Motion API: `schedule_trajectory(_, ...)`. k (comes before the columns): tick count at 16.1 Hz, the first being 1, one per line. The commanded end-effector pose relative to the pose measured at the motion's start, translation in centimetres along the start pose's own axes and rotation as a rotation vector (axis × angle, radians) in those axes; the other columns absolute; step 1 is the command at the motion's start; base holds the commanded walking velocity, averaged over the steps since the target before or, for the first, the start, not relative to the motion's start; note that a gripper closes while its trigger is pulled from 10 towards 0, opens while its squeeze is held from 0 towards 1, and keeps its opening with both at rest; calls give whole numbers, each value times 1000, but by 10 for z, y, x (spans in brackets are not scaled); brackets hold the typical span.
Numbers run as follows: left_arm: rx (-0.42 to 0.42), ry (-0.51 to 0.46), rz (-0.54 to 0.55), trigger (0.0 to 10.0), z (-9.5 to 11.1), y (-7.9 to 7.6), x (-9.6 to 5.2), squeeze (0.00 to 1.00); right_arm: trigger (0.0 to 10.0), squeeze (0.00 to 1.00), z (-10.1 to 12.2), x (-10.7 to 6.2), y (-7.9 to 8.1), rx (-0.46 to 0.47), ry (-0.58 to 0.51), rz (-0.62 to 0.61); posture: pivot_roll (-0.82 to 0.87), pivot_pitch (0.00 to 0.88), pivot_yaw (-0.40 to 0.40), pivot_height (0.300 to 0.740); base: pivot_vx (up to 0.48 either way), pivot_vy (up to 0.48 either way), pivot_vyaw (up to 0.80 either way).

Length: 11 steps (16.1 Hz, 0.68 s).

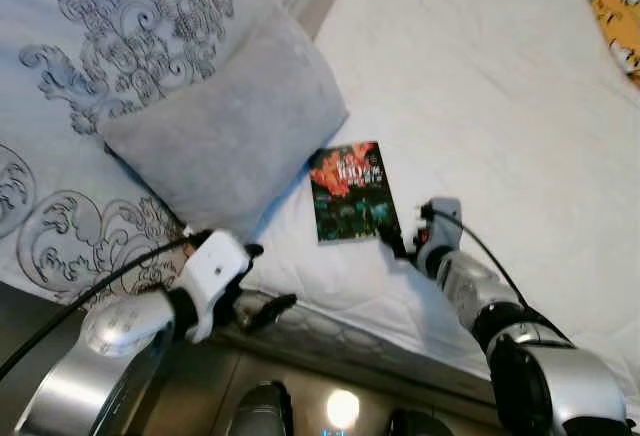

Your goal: Clean up the room

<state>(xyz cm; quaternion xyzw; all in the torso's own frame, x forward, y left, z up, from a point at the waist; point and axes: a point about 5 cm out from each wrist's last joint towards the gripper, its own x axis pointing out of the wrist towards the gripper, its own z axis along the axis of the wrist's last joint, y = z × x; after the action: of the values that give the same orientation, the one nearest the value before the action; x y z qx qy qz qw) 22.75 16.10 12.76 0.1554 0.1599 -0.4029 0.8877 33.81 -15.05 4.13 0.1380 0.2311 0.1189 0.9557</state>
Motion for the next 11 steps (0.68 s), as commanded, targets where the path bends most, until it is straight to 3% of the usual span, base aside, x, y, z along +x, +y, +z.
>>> schedule_trajectory(1, -16, 35, -2, 10000, -8, -1, 15, 0, 10000, 0, 4, 3, 11, 37, -42, 75, 292, 265, 56, 740, 0, 0, 0)
schedule_trajectory(4, -30, 48, -4, 10000, -11, -7, 41, 0, 10000, 0, 5, 7, 26, 30, -66, 160, 296, 260, 52, 740, 0, 0, 0)
schedule_trajectory(6, -35, 55, -14, 10000, -14, -24, 58, 0, 10000, 0, 0, 7, 33, 24, -45, 195, 289, 240, 56, 740, 0, 0, 0)
schedule_trajectory(9, -24, 56, -42, 10000, -20, -66, 85, 0, 10000, 0, -13, 4, 30, 24, -6, 213, 272, 215, 60, 740, 0, 0, 0)
schedule_trajectory(11, -21, 56, -58, 10000, -18, -111, 118, 0, 10000, 0, -13, 2, 31, 51, -20, 279, 249, 189, 54, 740, 0, 0, 0)
